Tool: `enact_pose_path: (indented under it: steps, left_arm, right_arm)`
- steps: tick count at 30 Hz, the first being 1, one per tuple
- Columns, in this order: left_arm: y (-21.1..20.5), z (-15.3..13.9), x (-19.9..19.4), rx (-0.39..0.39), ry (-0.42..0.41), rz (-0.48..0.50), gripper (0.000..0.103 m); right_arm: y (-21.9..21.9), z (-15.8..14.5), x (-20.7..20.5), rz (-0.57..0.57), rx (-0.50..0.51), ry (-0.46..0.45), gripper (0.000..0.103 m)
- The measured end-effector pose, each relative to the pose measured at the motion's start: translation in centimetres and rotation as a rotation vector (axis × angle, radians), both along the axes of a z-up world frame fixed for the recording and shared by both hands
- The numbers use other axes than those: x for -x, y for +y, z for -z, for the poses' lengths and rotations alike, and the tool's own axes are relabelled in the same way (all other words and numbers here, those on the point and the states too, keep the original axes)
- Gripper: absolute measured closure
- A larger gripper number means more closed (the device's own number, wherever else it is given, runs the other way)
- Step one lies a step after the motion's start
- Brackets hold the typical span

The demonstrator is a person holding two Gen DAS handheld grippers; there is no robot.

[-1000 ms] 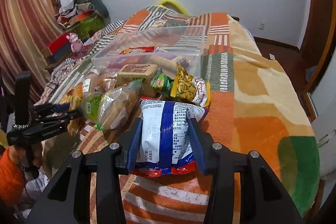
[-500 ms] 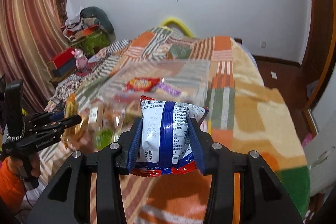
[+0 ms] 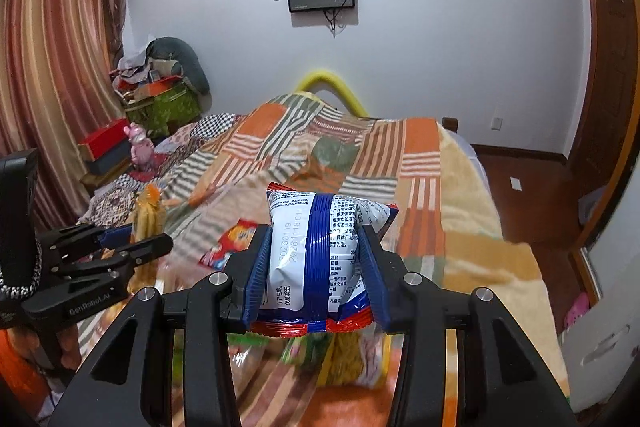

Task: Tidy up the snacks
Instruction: 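Lower the pastry into the clear box with left tool while right tool drops the white-blue bag in, then grasp the boxed puff snack with left tool while right tool grasps the yellow chip bag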

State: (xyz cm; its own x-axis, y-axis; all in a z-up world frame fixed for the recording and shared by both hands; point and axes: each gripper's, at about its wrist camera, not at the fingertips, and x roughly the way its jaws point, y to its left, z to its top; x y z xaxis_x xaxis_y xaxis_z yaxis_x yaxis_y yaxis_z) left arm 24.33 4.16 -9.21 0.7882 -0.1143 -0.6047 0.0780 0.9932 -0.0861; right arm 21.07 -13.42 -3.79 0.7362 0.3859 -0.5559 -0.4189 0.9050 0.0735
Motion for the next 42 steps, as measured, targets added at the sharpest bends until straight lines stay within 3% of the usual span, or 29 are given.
enact_pose_path:
  steps: [6,19,24,27,35,39,42]
  left_arm:
    - [-0.5,0.7,-4.2,-0.016,0.017,0.015,0.069]
    - [-1.7,5.1,-9.7,-0.043,0.155,0.042,0.069]
    - [-2.3,5.9,-9.8,-0.07,0.188,0.051,0.066]
    - [-2.3,5.7,-9.3,-0.07,0.189,0.054,0.05]
    - [-0.3,2.3,-5.9,-0.003,0.118,0.026,0.044]
    - [1.4,0.6,-3.6,-0.004,0.085,-0.005,0.04]
    - [3.1,-0.1,-2.0,0.02,0.08,-0.027,0.037]
  right_arm:
    - [0.6,1.4,-2.7,0.018,0.026,0.014,0.063]
    - [2.6,5.3,-6.4,-0.012,0.148,0.119,0.063]
    - [2.3,6.0,-6.5,-0.023,0.161,0.161,0.061]
    - [1.9,5.9,-6.1,-0.023,0.145,0.169,0.061]
    - [0.8,3.7,-4.0,-0.027,0.116,0.129,0.06]
    - [-0.5,2.3,-2.1,-0.013,0.097,0.092,0.052]
    - [-1.4,1.8,-1.0,-0.002,0.085,0.082,0.052]
